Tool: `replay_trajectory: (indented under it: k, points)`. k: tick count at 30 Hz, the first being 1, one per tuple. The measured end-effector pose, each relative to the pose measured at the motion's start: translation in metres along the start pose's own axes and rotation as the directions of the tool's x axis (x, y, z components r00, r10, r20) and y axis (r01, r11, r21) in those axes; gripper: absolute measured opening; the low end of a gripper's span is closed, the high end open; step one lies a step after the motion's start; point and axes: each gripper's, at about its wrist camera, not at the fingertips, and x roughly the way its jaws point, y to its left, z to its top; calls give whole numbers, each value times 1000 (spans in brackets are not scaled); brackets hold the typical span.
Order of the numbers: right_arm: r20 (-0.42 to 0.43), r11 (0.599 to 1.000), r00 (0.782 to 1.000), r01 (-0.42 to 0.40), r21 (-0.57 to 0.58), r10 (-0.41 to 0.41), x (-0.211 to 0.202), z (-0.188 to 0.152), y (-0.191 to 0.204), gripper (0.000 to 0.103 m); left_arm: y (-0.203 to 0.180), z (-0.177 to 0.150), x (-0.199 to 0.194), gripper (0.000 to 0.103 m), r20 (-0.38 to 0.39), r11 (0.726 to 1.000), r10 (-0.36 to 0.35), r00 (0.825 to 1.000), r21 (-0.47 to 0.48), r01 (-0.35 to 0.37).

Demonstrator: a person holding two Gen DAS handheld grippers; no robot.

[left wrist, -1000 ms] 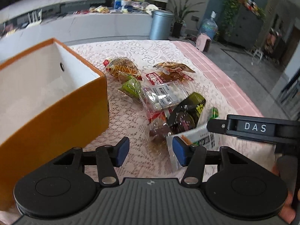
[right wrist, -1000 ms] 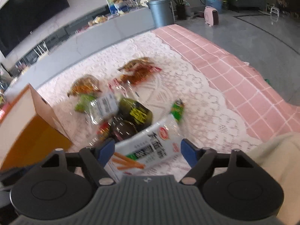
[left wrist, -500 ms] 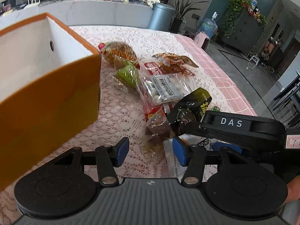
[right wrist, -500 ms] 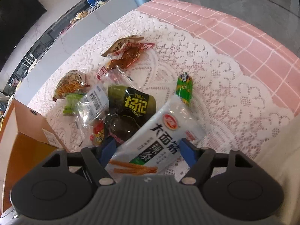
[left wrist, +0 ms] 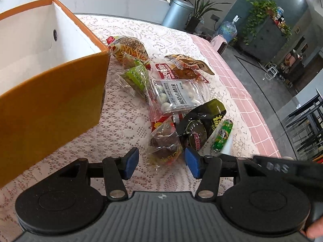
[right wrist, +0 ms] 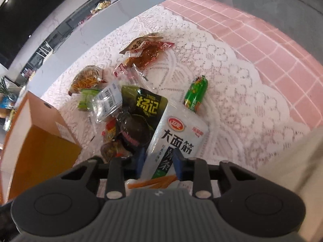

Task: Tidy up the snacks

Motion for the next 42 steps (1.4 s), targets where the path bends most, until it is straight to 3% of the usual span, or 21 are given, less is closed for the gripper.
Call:
replay_trajectory:
  k: [7, 11, 15, 21, 24, 28, 34, 42]
  points:
    - [25, 997, 998, 64, -52, -62, -29, -6, 1, 12, -10, 5, 7, 62, -21, 1000, 30, 999, 10, -30]
    - [11, 992, 994, 112, -55, -112, -34, -4, -1, 10, -12, 4, 7, 62, -21, 998, 57, 998, 17, -56]
    - [4, 987, 989, 146, -66, -147, -29, 0, 0, 10, -14, 4, 6, 62, -16, 997, 69, 997, 29, -69]
    - [-9, 978, 982, 187, -89, -188, -21, 0, 1, 11, -15, 5, 9, 71, -20, 996, 87, 996, 25, -86]
    - [-17, 975, 981, 192, -111, -195, -15, 3, 6, 18, -17, 5, 14, 72, -28, 996, 87, 996, 24, -87]
    - [-18, 970, 976, 213, -114, -216, -3, 2, 6, 18, -20, 5, 19, 72, -8, 992, 121, 993, 42, -121]
    - [-9, 979, 985, 172, -111, -174, -5, 2, 6, 15, -18, 4, 28, 72, -10, 993, 110, 994, 32, -109]
    - [47, 982, 995, 95, -163, -89, -28, -4, 9, 8, -14, 0, 33, 57, -6, 997, 71, 997, 30, -70]
